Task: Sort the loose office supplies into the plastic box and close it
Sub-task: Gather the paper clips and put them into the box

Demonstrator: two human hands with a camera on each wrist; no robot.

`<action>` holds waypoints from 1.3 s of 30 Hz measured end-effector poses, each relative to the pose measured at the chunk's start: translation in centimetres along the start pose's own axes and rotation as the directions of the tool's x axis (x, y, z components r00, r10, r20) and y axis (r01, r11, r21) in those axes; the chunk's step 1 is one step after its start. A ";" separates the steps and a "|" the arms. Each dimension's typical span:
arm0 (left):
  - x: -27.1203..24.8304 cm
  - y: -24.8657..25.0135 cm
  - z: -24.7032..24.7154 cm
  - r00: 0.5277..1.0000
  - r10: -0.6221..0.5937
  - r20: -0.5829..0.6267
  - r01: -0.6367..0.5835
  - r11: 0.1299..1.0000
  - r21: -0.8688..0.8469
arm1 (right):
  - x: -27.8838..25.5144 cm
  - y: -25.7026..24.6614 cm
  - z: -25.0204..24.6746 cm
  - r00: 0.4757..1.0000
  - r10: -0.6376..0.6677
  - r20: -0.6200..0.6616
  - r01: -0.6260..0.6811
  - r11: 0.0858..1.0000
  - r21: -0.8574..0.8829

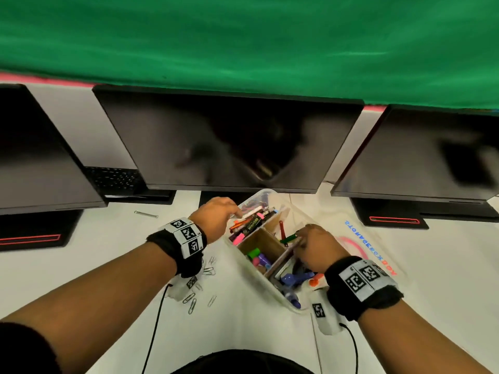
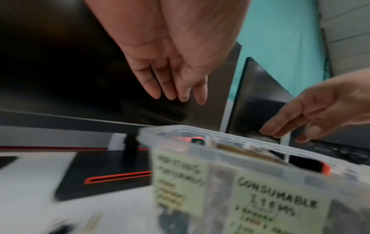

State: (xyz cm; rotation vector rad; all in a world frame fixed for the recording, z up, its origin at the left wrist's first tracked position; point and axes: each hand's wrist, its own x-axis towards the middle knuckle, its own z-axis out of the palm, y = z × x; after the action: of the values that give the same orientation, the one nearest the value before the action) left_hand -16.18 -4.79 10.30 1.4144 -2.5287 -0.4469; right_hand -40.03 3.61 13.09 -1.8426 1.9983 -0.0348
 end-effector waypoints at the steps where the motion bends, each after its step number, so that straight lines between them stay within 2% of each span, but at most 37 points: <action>1: -0.9 -1.2 -0.3 0.999 -0.032 -0.002 0.032 0.999 0.006 | 0.1 -1.6 0.0 0.999 -0.051 0.012 0.051 0.999 -0.001; 4: -4.2 -5.2 -0.6 0.985 -0.169 0.038 0.168 0.986 0.011 | 0.3 -6.9 0.8 0.974 -0.209 0.083 0.207 0.978 0.024; 6: -6.3 -7.7 -0.6 0.966 -0.234 0.107 0.233 0.972 0.020 | 0.7 -9.9 1.9 0.954 -0.283 0.096 0.281 0.959 0.031; 10: -9.7 -11.8 0.0 0.905 -0.349 0.245 0.346 0.937 0.055 | 1.7 -14.8 4.9 0.920 -0.360 0.152 0.358 0.933 0.040; 13: -11.6 -13.7 0.9 0.867 -0.383 0.319 0.381 0.922 0.070 | 2.4 -17.7 7.6 0.901 -0.384 0.204 0.386 0.922 0.032; 16: -12.6 -15.0 1.9 0.843 -0.374 0.386 0.378 0.923 0.068 | 3.1 -19.2 10.6 0.891 -0.350 0.290 0.365 0.931 0.002; 21: -12.4 -16.3 3.1 0.865 -0.304 0.399 0.305 0.950 0.062 | 3.7 -19.5 15.4 0.853 -0.330 0.405 0.375 0.927 -0.034; 29: -10.2 -16.7 5.2 0.884 -0.226 0.409 0.193 0.974 0.121 | 4.3 -20.4 20.0 0.791 -0.442 0.423 0.523 0.847 -0.095; 34: -9.9 -16.8 6.1 0.879 -0.230 0.417 0.151 0.965 0.214 | 4.9 -19.8 20.8 0.840 -0.424 0.339 0.482 0.869 -0.106; 39: -10.3 -17.5 6.5 0.865 -0.293 0.407 0.258 0.956 0.139 | 5.6 -19.6 19.3 0.907 -0.368 0.207 0.361 0.930 0.073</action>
State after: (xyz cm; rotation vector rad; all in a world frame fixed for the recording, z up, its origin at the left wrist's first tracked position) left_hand 0.90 -3.59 -2.42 1.9046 -2.6947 -0.7902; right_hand -15.55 0.86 -0.27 -2.0760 1.4791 0.0238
